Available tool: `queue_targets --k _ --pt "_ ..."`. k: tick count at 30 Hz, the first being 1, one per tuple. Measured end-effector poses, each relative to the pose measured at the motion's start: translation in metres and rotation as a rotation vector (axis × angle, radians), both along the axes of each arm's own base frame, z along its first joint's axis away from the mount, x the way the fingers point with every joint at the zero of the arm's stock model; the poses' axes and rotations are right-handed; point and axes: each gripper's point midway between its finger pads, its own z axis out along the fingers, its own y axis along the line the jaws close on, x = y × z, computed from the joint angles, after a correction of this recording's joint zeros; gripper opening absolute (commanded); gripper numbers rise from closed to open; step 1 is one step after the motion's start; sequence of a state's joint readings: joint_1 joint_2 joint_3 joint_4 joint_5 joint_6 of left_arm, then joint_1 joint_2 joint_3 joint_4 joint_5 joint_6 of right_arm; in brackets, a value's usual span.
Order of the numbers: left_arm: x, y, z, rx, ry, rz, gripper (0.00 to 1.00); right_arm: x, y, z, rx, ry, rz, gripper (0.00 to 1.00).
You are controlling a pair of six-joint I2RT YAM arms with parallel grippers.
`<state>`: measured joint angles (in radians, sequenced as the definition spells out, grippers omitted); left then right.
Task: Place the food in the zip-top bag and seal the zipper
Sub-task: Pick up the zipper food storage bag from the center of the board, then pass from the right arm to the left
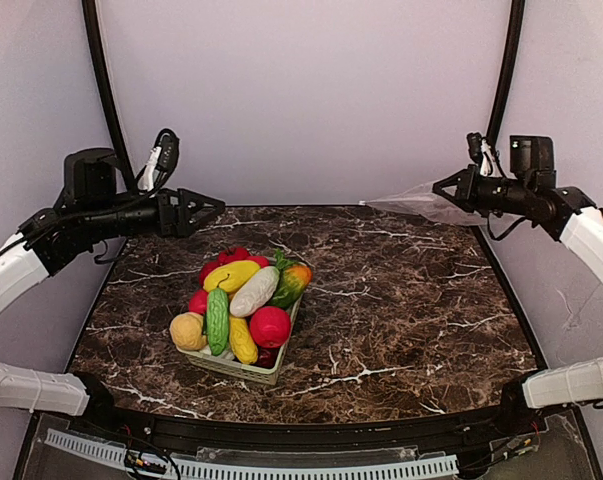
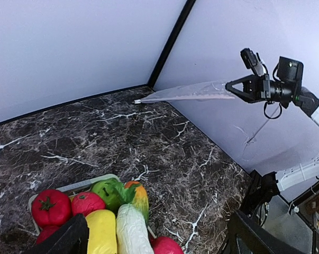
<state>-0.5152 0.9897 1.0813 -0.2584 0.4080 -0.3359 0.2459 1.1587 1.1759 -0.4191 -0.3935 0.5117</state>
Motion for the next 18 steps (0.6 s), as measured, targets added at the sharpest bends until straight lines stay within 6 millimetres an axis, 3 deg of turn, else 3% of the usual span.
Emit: queue_targets --k 3,8,13,18 --pt "-0.006 -0.046 0.004 0.052 -0.061 -0.115 0.94 -0.016 0.01 0.033 0.068 -0.036 0.075 0.0" --pt "-0.02 -0.11 0.008 0.088 -0.165 -0.28 0.98 -0.044 0.029 0.06 0.183 -0.026 0.215 0.0" --pt "-0.01 -0.136 0.001 0.074 -0.208 -0.327 0.99 -0.066 0.041 0.08 0.277 -0.018 0.334 0.0" --pt "0.001 -0.147 -0.01 0.082 -0.224 -0.327 0.99 -0.089 0.051 0.109 0.377 -0.063 0.456 0.0"
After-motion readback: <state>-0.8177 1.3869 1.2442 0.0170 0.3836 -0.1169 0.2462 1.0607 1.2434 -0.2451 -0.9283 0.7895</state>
